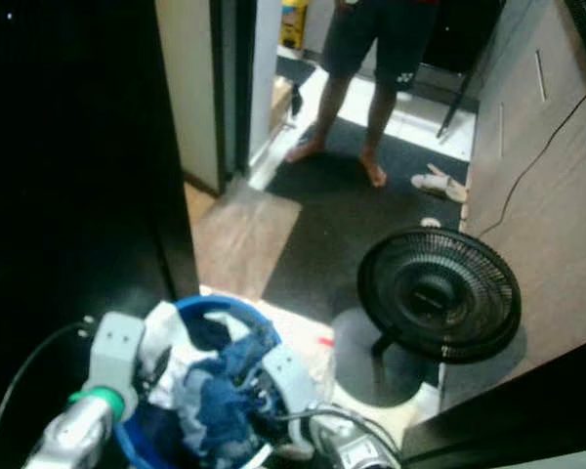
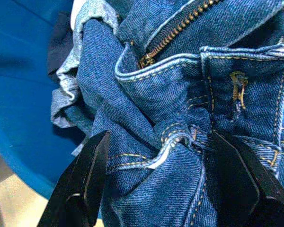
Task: Clothes washing
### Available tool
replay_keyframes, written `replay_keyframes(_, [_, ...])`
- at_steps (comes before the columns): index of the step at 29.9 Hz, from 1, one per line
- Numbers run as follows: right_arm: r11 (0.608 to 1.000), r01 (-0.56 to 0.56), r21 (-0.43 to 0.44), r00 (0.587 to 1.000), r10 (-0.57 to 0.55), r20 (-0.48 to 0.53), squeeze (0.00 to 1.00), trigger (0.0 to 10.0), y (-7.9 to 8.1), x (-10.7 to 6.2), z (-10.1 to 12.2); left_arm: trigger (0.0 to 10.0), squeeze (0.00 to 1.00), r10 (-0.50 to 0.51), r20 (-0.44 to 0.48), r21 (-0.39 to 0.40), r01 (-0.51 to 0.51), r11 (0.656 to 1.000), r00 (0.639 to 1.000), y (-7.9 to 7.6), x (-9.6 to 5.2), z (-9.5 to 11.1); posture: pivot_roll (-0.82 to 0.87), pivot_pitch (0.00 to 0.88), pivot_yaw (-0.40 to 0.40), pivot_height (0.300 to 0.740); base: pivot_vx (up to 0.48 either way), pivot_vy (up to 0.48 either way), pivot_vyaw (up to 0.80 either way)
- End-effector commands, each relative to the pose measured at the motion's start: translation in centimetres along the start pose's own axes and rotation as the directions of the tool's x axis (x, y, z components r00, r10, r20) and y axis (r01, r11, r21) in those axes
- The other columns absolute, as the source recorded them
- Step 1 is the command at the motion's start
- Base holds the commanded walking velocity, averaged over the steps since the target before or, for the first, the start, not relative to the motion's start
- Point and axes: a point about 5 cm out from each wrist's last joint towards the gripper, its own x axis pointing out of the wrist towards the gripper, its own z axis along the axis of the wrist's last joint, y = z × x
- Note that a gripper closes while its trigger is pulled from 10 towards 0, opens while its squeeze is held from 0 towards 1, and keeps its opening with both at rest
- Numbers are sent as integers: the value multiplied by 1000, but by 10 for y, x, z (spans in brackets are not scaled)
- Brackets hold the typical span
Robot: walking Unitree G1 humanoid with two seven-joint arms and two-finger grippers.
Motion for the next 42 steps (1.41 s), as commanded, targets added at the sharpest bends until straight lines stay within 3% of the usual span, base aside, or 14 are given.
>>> replay_keyframes(1, [998, -8, 63, 989, 17, -147, 0, 10000, 7, -4, -36, 10000, 0, -2, -33, 5, 2, 1000, 999, -1, -4, -8, 119, 203, -38, 740, 0, 0, 0])
replay_keyframes(4, [997, -9, 72, 979, 24, -203, 0, 10000, 8, -7, -47, 10000, 0, 4, -33, 7, -4, 1000, 999, 1, -6, -8, 121, 201, -38, 740, 0, 0, 0])
replay_keyframes(5, [996, -12, 93, 976, 32, -217, 0, 9059, 8, -9, -51, 10000, 0, 8, -34, 8, -8, 1000, 999, 1, -6, -9, 125, 199, -38, 740, 0, 0, 0])
replay_keyframes(6, [996, -12, 93, 976, 32, -217, 0, 9059, 8, -9, -51, 10000, 0, 8, -34, 8, -8, 1000, 999, 1, -6, -9, 125, 199, -38, 740, 0, 0, 0])
replay_keyframes(7, [993, -15, 117, 975, 40, -218, 0, 4118, 9, -9, -54, 10000, 0, 11, -34, 9, -10, 1000, 999, 2, -7, -9, 127, 197, -39, 740, 0, 0, 0])
replay_keyframes(8, [989, -13, 149, 976, 45, -212, 0, 0, 9, -10, -55, 10000, 0, 13, -35, 9, -12, 1000, 999, 2, -7, -9, 127, 197, -38, 740, 0, 0, 0])
replay_keyframes(18, [963, -44, 267, 992, 73, -99, 0, 0, 7, -12, -50, 10000, 0, 14, -35, 11, -13, 1000, 999, 3, -6, -9, 119, 195, -36, 740, 0, 0, 0])
replay_keyframes(23, [961, -56, 272, 995, 76, -66, 0, 0, 6, -12, -45, 10000, 0, 13, -35, 12, -13, 1000, 999, 3, -6, -9, 116, 194, -34, 740, 0, 0, 0])
replay_keyframes(28, [931, -114, 347, 988, 71, 135, 0, 0, 1, -10, -18, 10000, 0, 16, -37, 15, -16, 1000, 999, 3, -6, -9, 117, 197, -34, 740, 0, 0, 0])
replay_keyframes(36, [917, -163, 364, 960, 63, 272, 0, 0, -3, -11, 8, 10000, 0, 21, -40, 15, -20, 1000, 999, 4, -6, -10, 117, 198, -33, 740, 0, 0, 0])
replay_keyframes(37, [916, -211, 341, 917, 65, 393, 0, 0, -4, -13, 34, 10000, 0, 22, -40, 16, -21, 1000, 999, 4, -6, -10, 117, 199, -33, 740, 0, 0, 0])
replay_keyframes(38, [916, -211, 341, 917, 65, 393, 0, 0, -4, -13, 34, 10000, 0, 22, -40, 16, -21, 1000, 999, 4, -6, -10, 117, 199, -33, 740, 0, 0, 0])
replay_keyframes(42, [916, -289, 277, 822, 89, 563, 0, 0, -4, -24, 75, 10000, 0, 24, -38, 16, -23, 1000, 999, 4, -6, -10, 117, 199, -33, 740, 0, 0, 0])
